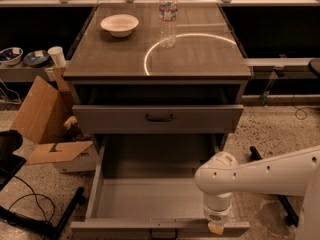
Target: Open middle drawer
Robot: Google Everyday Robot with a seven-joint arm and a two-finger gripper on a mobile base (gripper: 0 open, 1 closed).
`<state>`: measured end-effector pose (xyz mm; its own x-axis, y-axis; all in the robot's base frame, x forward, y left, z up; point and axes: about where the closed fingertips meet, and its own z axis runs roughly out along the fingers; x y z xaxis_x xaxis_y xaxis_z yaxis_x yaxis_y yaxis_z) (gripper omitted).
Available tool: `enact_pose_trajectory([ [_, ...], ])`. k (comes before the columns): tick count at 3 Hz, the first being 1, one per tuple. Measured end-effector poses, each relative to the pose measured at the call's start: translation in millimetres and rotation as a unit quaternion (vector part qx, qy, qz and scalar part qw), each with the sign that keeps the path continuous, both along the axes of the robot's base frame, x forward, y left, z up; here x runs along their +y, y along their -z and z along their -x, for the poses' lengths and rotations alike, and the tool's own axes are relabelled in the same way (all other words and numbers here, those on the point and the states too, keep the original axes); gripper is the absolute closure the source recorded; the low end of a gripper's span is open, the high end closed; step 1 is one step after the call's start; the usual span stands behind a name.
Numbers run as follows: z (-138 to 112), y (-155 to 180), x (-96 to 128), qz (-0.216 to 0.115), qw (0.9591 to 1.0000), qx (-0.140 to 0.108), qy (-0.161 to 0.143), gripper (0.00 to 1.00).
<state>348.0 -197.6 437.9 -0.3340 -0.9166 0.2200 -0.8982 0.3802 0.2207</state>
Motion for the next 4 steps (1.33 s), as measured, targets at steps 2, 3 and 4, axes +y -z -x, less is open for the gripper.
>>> enact_pose_trajectory([
  [2,-1.2,-10.7,-5.7,-0.003,0.9997,-0.024,-0.001,0.13],
  [3,3.1,-55.4,-22.2,0.011,0.9986,-0.044,-0.028,0.00],
  [4,2.7,-126.4,-39.4,0.019,0.9932,-0.092,-0.069,0.00],
])
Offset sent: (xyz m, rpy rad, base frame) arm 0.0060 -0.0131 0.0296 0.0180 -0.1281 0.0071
